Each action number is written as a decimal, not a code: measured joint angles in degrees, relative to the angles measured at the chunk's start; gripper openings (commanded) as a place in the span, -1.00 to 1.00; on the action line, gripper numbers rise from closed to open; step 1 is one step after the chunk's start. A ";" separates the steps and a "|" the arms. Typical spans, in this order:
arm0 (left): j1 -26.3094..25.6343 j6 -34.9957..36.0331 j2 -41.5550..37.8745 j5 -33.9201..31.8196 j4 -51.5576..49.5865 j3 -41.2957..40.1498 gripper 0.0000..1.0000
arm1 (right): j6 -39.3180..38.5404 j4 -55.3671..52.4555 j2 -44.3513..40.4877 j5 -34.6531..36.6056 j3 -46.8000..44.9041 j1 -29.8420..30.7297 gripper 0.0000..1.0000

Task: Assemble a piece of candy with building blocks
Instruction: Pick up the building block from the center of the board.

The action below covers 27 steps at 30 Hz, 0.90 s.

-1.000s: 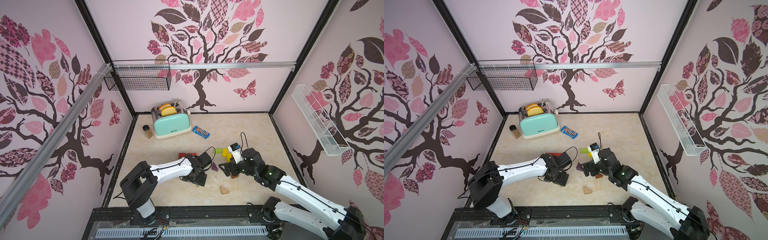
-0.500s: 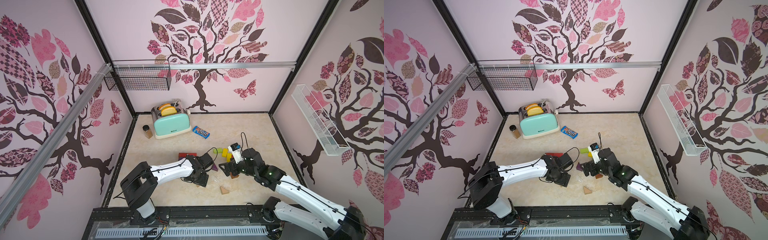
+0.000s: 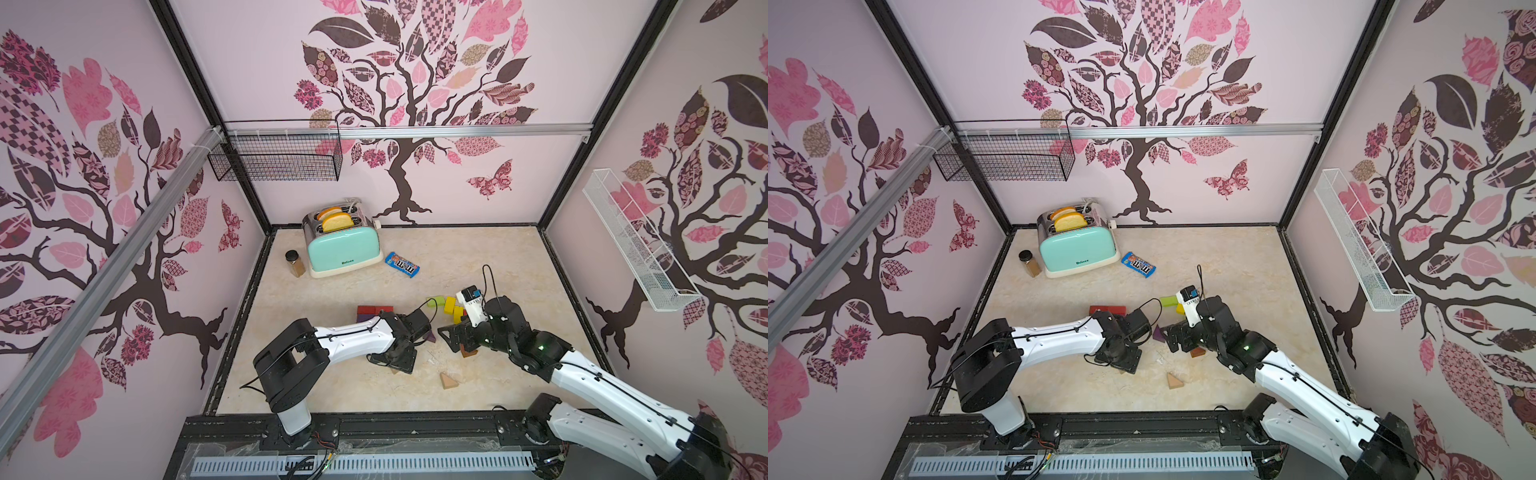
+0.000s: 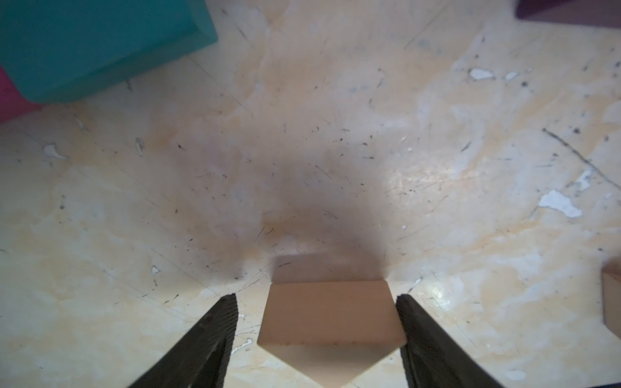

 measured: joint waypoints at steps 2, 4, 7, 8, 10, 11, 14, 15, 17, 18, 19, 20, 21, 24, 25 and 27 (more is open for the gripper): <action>-0.02 -0.07 0.35 -0.04 0.28 0.07 0.42 | 0.00 -0.02 -0.15 0.07 0.00 -0.09 0.91; -0.04 -0.24 0.50 -0.09 0.33 0.07 0.38 | -0.02 -0.02 -0.20 0.17 0.00 -0.26 0.91; -0.22 -0.44 0.50 -0.13 0.37 0.07 0.33 | -0.02 0.00 -0.20 0.22 0.00 -0.39 0.91; -0.28 -0.55 0.50 -0.13 0.35 0.07 0.30 | -0.02 0.00 -0.20 0.22 0.00 -0.39 0.91; -0.35 -0.81 0.50 -0.15 0.37 0.07 0.25 | -0.02 0.00 -0.20 0.22 0.00 -0.39 0.91; -0.39 -1.05 0.50 -0.15 0.37 0.07 0.24 | -0.02 0.00 -0.20 0.22 0.00 -0.39 0.91; -0.39 -1.57 0.50 -0.17 0.35 0.07 0.23 | -0.07 0.00 -0.20 0.20 0.00 -0.50 0.91; -0.39 -1.68 0.50 -0.17 0.33 0.07 0.23 | -0.13 0.00 -0.20 0.22 0.00 -0.57 0.91; -0.42 -1.84 0.50 -0.24 0.33 0.07 0.16 | -0.22 0.00 -0.20 0.22 0.00 -0.68 0.91; -0.46 -1.90 0.50 -0.33 0.31 0.07 0.14 | -0.24 0.00 -0.20 0.22 0.00 -0.72 0.91; -0.50 -1.99 0.50 -0.37 0.33 0.07 0.13 | -0.24 0.00 -0.20 0.22 0.00 -0.74 0.91; -0.55 -2.05 0.50 -0.46 0.33 0.07 0.13 | -0.28 0.00 -0.20 0.20 0.00 -0.74 0.91; -0.57 -2.10 0.50 -0.52 0.33 0.07 0.11 | -0.37 0.00 -0.20 0.22 0.00 -0.76 0.91; -0.68 -2.21 0.50 -0.76 0.24 0.13 0.03 | -0.44 0.00 -0.20 0.20 0.00 -0.76 0.91; -0.72 -2.21 0.52 -0.94 0.11 0.22 0.02 | -0.42 0.00 -0.20 0.20 0.00 -0.81 0.91; -0.74 -2.08 0.66 -1.49 -0.55 0.81 0.02 | -0.44 0.00 -0.20 0.20 0.00 -0.90 0.91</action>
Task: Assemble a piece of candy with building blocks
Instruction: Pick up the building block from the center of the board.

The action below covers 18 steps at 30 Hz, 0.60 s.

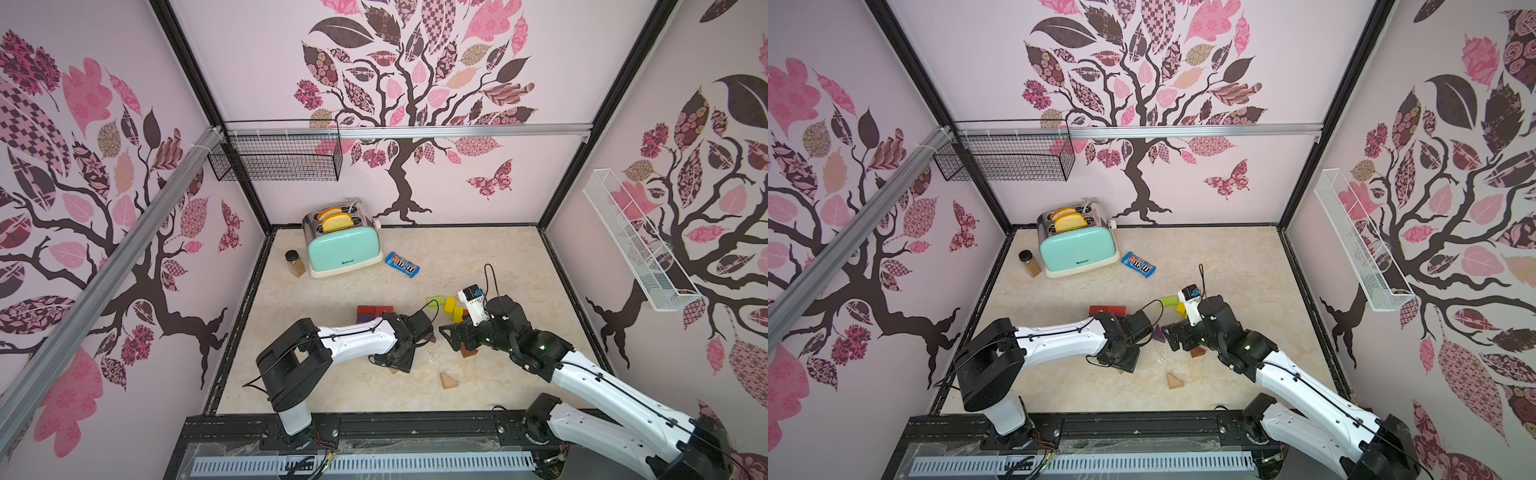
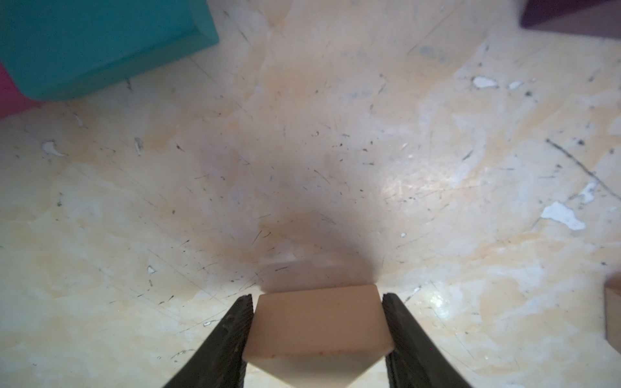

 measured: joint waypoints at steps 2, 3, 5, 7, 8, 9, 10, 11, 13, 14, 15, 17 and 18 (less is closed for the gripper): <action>0.11 0.44 0.15 -0.59 -0.92 1.27 0.01 | 0.00 0.00 0.00 0.00 0.00 -0.15 0.91; 0.31 0.74 0.15 -0.81 -1.31 2.08 0.01 | 0.00 0.00 0.00 0.00 0.00 -0.17 0.91; 0.92 1.46 0.13 -1.09 -1.77 3.52 0.02 | -0.02 0.00 0.00 0.00 0.00 -0.22 0.91; 2.27 2.47 0.02 -1.16 -1.90 4.48 0.01 | -0.15 0.00 0.02 0.00 0.00 -0.22 0.91; 3.21 3.08 -0.09 -1.16 -2.14 4.87 0.01 | -0.24 0.00 0.09 0.00 0.00 -0.22 0.91; 4.11 3.69 -0.17 -1.22 -2.36 5.20 0.01 | -0.28 0.00 0.20 0.00 0.00 -0.22 0.91; 5.42 4.52 -0.24 -1.25 -2.56 5.62 0.01 | -0.35 0.00 0.42 0.00 0.00 -0.22 0.91; 6.86 5.44 -0.26 -1.33 -2.82 6.21 0.00 | -0.42 0.02 0.76 0.00 0.00 -0.24 0.91; 9.53 7.50 -0.26 -1.57 -3.17 7.63 -0.01 | -0.42 0.02 1.66 0.00 0.00 -0.24 0.91; 10.99 8.70 -0.26 -1.70 -3.28 8.61 0.00 | -0.42 0.02 2.25 -0.02 0.00 -0.24 0.91; 12.37 9.99 -0.24 -1.75 -3.39 9.64 -0.01 | -0.42 0.00 2.69 -0.02 0.00 -0.24 0.91; 15.21 12.74 0.00 -1.70 -3.41 12.11 -0.01 | -0.42 0.00 3.45 -0.02 0.00 -0.24 0.91; 16.57 14.05 0.33 -1.66 -3.48 13.42 -0.01 | -0.42 0.00 3.63 -0.02 0.00 -0.26 0.91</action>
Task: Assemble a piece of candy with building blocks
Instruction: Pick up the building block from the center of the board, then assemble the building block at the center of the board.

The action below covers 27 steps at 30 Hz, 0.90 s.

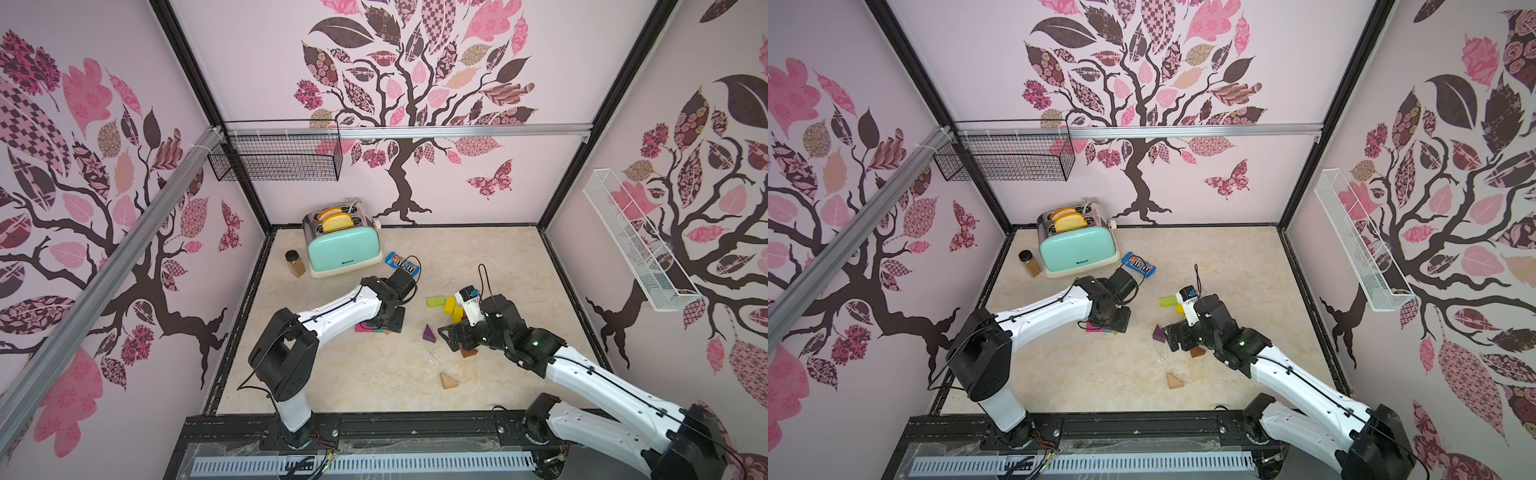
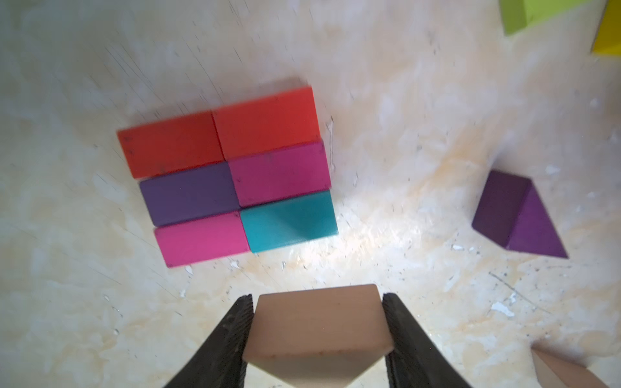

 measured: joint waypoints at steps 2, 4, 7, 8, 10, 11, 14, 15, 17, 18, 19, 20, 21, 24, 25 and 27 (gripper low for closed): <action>2.58 2.62 1.27 0.00 0.17 2.78 -0.01 | 0.00 0.02 0.22 -0.02 0.00 -0.07 0.91; 4.94 5.03 3.26 0.04 0.22 5.35 -0.02 | 0.00 0.04 0.70 -0.07 0.22 -0.13 0.91; 7.96 8.02 7.21 0.37 0.28 9.29 -0.02 | -0.02 0.13 1.88 -0.52 1.11 -0.24 0.91; 8.68 8.70 8.37 0.50 0.31 10.29 -0.02 | -0.04 0.28 2.14 -0.68 1.33 -0.24 0.91; 10.34 10.01 10.91 0.74 0.61 12.28 -0.02 | -0.22 0.31 2.62 -0.98 1.90 -0.24 0.91; 10.88 10.51 11.74 0.87 0.79 12.85 -0.02 | -0.31 0.35 2.75 -1.07 2.10 -0.24 0.91; 12.33 11.89 14.27 1.38 0.87 15.17 -0.03 | -0.61 0.13 3.19 -1.29 3.19 -0.24 0.91; 12.81 12.26 15.13 1.62 0.92 15.96 -0.03 | -0.70 0.11 3.32 -1.46 3.63 -0.24 0.91; 13.60 12.92 16.39 2.10 0.98 17.18 -0.03 | -0.90 0.55 3.32 -1.77 3.87 -0.24 0.91; 14.03 13.40 17.05 2.27 1.27 17.59 -0.03 | -0.94 0.66 3.32 -2.01 3.87 -0.24 0.91; 14.38 13.70 17.53 2.43 1.62 17.77 -0.03 | -1.01 0.66 3.34 -2.19 3.87 -0.24 0.91; 14.69 13.99 17.92 2.49 1.92 17.77 -0.03 | -1.05 0.70 3.37 -2.34 3.87 -0.24 0.91; 14.97 14.27 18.23 2.62 2.14 17.77 -0.03 | -1.05 0.83 3.39 -2.47 3.87 -0.24 0.91; 15.58 15.10 18.95 2.95 2.64 17.77 -0.03 | -1.05 1.36 4.07 -2.84 3.87 -0.24 0.90; 15.72 15.28 19.12 3.13 2.82 17.77 -0.03 | -1.05 1.46 4.48 -2.97 3.87 -0.24 0.90; 15.87 15.58 19.34 3.54 3.06 17.77 -0.03 | -1.05 1.51 5.16 -3.04 3.87 -0.24 0.90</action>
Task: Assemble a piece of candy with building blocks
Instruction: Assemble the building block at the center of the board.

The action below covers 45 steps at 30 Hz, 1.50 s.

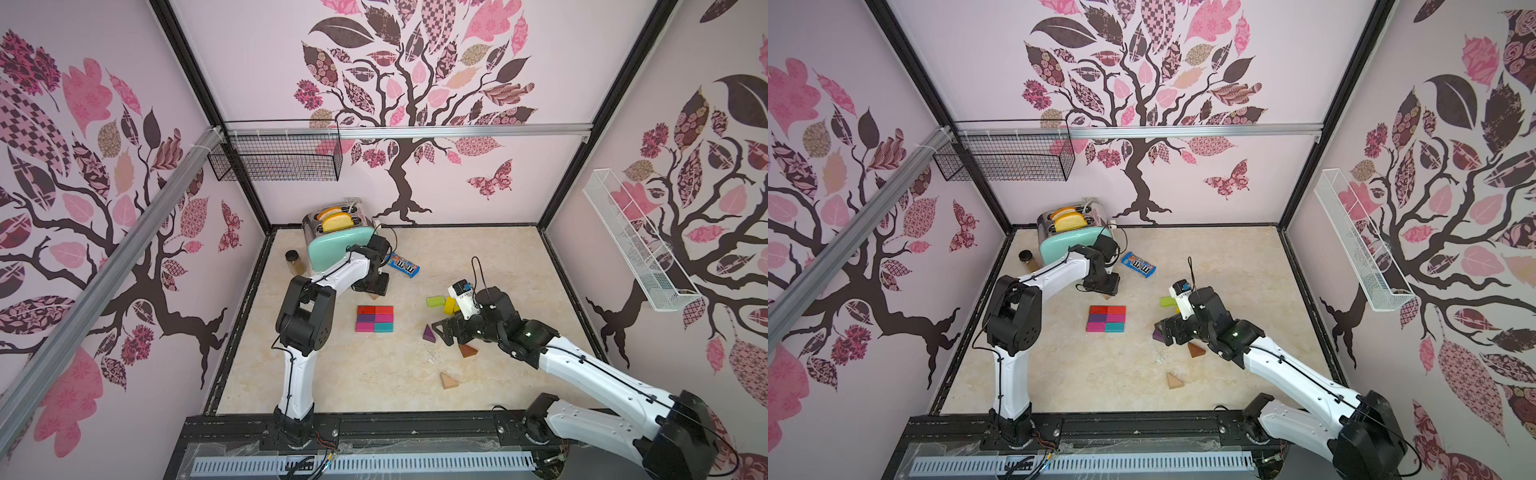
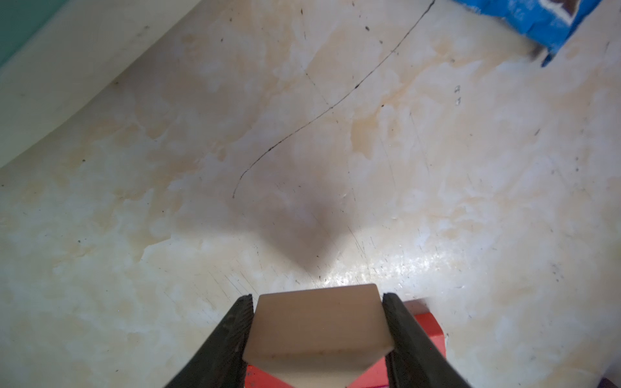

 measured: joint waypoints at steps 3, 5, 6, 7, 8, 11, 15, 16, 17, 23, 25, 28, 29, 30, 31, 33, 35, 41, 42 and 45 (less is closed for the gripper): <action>0.02 0.39 0.07 0.50 0.44 -0.09 -0.03 | 0.00 0.00 0.44 0.02 0.00 0.00 0.90; 0.02 0.57 0.07 0.63 0.74 -0.24 -0.03 | 0.00 0.13 0.44 0.02 0.00 0.00 0.90; 0.02 0.68 0.09 0.68 0.83 -0.42 -0.03 | 0.00 0.20 0.44 0.02 0.00 0.00 0.90; 0.02 0.72 0.09 0.79 0.85 -0.55 -0.03 | 0.00 0.17 0.44 0.02 0.00 0.00 0.90; 0.02 0.74 0.11 0.85 0.87 -0.70 -0.03 | -0.02 0.20 0.44 0.02 0.00 0.00 0.91; 0.02 0.74 0.11 1.07 1.07 -1.55 -0.03 | -0.04 0.22 0.44 0.04 0.00 0.00 0.91; 0.02 0.72 0.42 1.46 1.22 -2.54 -0.03 | -0.07 0.24 0.50 0.04 0.00 -0.02 0.91; 0.02 0.72 0.61 1.53 1.29 -2.54 -0.03 | -0.07 0.24 0.57 0.04 0.00 -0.02 0.91; 0.02 0.74 0.76 1.55 1.36 -2.54 -0.03 | -0.09 0.24 0.63 0.04 0.00 -0.02 0.91; 0.02 0.74 1.40 1.68 1.60 -2.54 -0.03 | -0.39 0.24 0.72 0.07 0.00 -0.04 0.91; 0.02 0.72 1.49 1.68 1.70 -2.54 -0.03 | -0.46 0.24 0.72 0.07 0.00 -0.11 0.91; 0.02 0.72 1.49 1.66 1.70 -2.54 -0.03 | -0.48 0.24 0.70 0.07 0.00 -0.20 0.91; 0.02 0.72 1.49 1.66 1.70 -2.54 -0.03 | -0.48 0.24 0.70 0.09 0.00 -0.22 0.91; 0.02 0.72 1.51 1.68 1.70 -2.54 -0.03 | -0.50 0.24 0.70 0.07 0.00 -0.33 0.91; 0.02 0.72 1.51 1.68 1.70 -2.54 -0.03 | -0.55 0.24 0.70 0.09 0.00 -0.37 0.91; -0.04 0.72 1.51 1.66 1.70 -2.54 -0.03 | -0.68 0.24 0.70 0.09 0.00 -0.46 0.91; -0.09 0.72 1.51 1.66 1.70 -2.54 -0.03 | -0.70 0.24 0.70 0.09 0.00 -0.48 0.91; -0.11 0.70 1.51 1.66 1.73 -2.56 -0.03 | -0.87 0.24 0.70 0.09 0.00 -0.48 0.91; -0.13 0.70 1.51 1.66 1.75 -2.58 -0.03 | -0.92 0.24 0.70 0.09 0.00 -0.48 0.91; -0.15 0.70 1.51 1.66 1.77 -2.58 -0.03 | -0.92 0.24 0.68 0.09 0.00 -0.55 0.91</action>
